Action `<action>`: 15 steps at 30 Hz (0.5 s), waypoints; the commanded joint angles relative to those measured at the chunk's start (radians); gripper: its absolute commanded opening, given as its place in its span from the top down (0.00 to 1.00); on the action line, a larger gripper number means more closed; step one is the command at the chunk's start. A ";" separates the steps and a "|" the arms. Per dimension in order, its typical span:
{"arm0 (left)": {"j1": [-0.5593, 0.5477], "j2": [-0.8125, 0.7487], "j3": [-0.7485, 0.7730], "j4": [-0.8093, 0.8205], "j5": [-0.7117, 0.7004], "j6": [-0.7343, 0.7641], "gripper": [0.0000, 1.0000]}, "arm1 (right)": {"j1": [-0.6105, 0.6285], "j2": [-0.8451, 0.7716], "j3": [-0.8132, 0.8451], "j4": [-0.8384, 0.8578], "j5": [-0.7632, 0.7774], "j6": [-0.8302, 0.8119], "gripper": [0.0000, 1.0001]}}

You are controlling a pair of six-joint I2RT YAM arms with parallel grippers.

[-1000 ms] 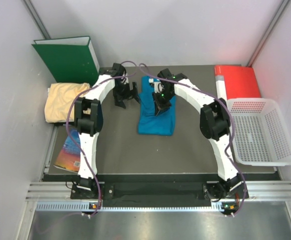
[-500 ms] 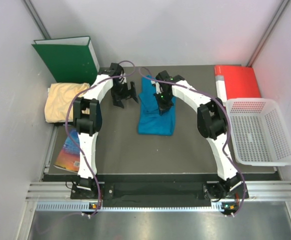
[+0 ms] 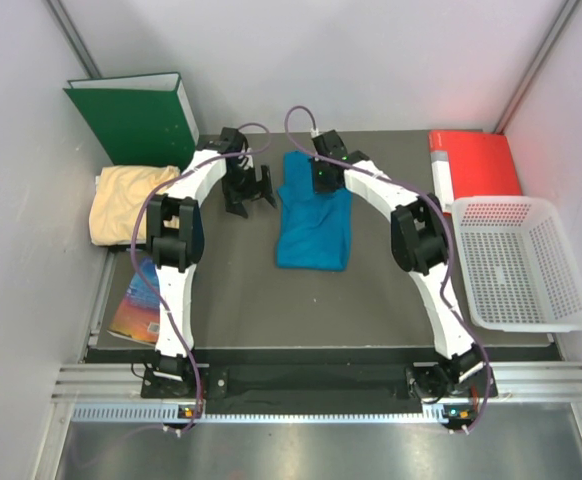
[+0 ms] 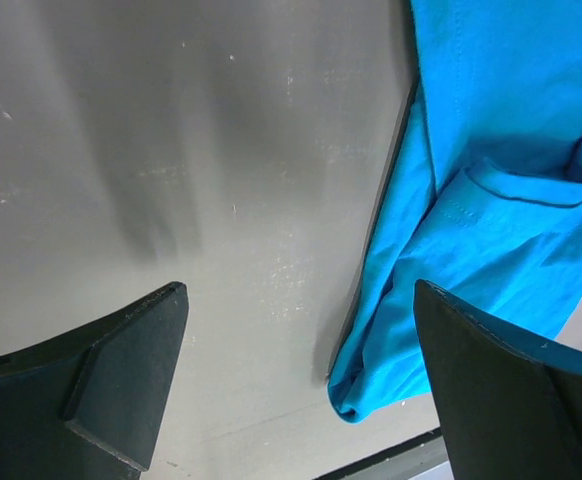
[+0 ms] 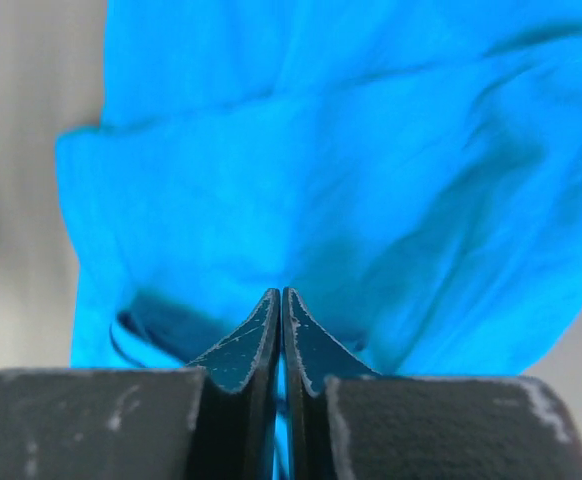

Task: Fold and stack the t-shirts
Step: Fold the tshirt

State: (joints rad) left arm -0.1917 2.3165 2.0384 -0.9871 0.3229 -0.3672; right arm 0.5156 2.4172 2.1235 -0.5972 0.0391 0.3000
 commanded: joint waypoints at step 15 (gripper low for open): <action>-0.015 -0.098 -0.270 0.142 0.254 -0.018 0.01 | -0.206 -0.457 -0.508 -0.223 -0.582 0.054 0.40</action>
State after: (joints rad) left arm -0.1932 2.2715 1.8469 -0.9070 0.5137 -0.3733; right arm 0.2752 2.0102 1.7008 -0.6800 -0.3046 0.3843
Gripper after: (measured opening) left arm 0.987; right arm 0.601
